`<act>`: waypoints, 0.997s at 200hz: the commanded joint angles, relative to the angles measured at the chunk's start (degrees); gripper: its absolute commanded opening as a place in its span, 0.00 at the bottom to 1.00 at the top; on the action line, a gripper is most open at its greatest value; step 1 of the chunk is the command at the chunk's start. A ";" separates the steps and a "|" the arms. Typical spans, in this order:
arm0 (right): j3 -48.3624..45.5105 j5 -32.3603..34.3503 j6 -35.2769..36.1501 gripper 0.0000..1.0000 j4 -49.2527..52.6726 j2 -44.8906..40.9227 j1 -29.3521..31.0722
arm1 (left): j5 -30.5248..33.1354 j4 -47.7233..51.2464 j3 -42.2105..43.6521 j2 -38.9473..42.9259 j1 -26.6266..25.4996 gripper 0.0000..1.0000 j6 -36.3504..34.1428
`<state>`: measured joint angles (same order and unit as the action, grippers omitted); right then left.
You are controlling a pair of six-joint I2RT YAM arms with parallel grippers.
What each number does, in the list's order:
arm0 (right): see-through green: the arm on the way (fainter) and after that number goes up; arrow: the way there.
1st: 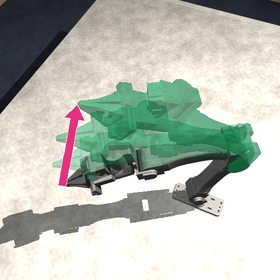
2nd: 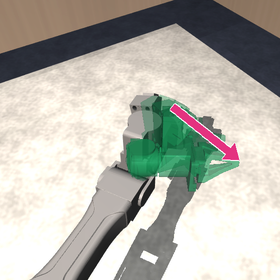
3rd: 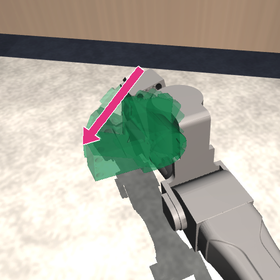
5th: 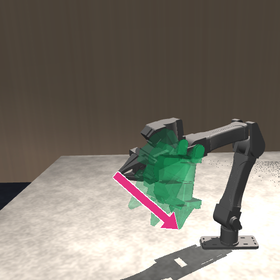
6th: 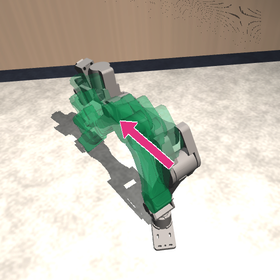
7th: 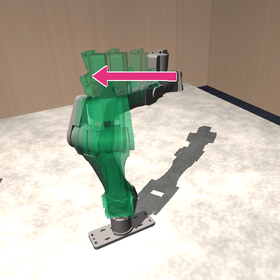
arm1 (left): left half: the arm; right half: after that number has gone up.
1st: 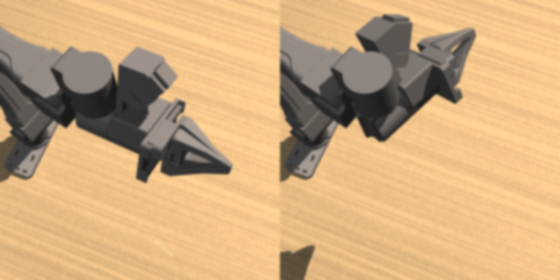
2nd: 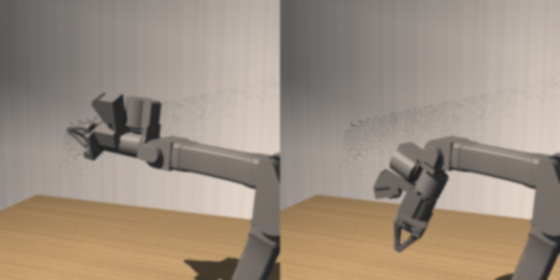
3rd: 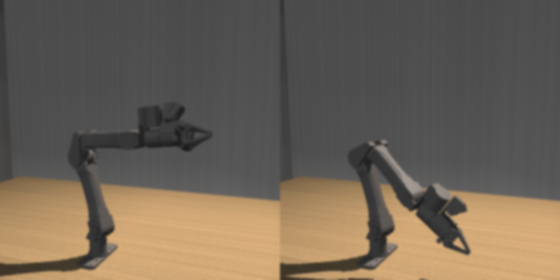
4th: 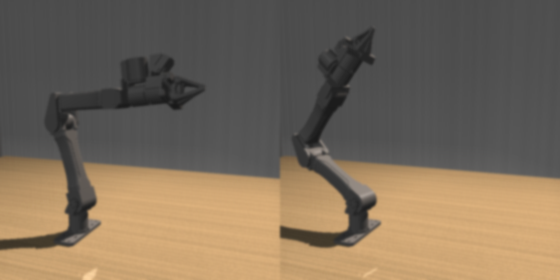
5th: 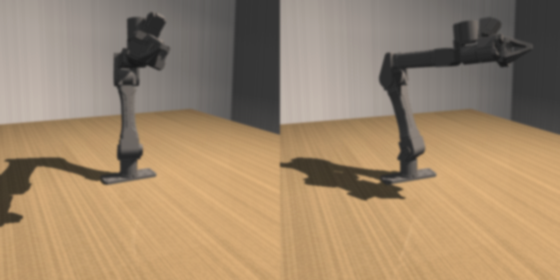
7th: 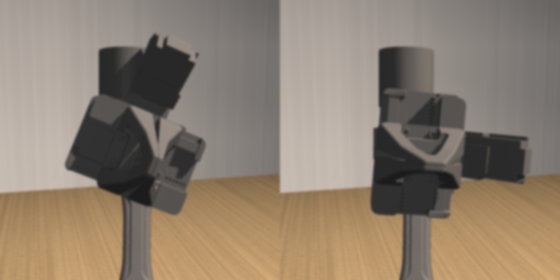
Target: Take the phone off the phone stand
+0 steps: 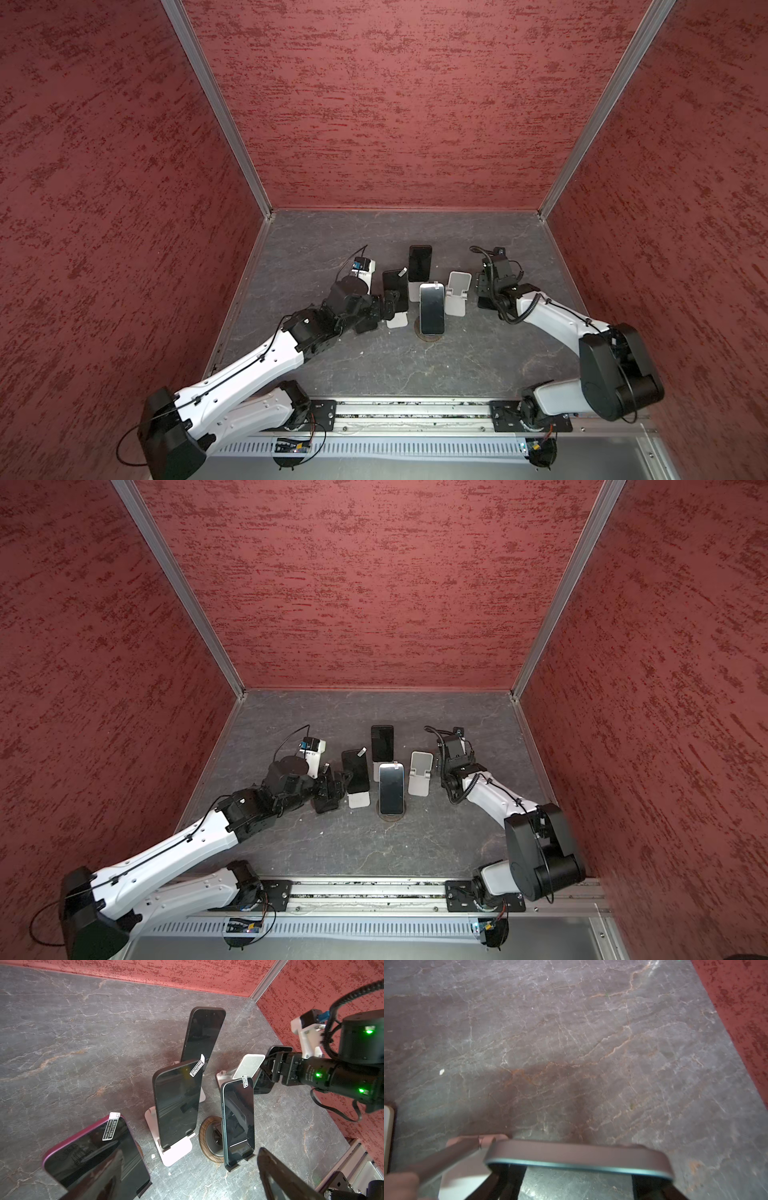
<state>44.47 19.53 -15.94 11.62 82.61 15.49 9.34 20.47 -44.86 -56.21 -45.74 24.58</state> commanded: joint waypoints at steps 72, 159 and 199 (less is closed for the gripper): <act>9.58 -11.44 7.12 0.36 -1.14 12.94 -5.14 | 1.11 -1.12 -1.28 0.22 -0.82 0.99 -2.23; 18.65 -15.58 9.93 0.36 2.93 22.71 -6.34 | 1.99 -1.84 -1.36 -0.30 -1.68 0.99 -3.26; 22.59 -16.42 11.12 0.38 5.21 26.34 -6.96 | 2.49 -2.52 -1.28 -0.75 -2.42 0.99 -3.22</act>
<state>63.96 4.21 -6.57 15.07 107.11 9.15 10.85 19.40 -44.91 -56.58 -47.37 22.17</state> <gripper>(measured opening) 0.752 0.995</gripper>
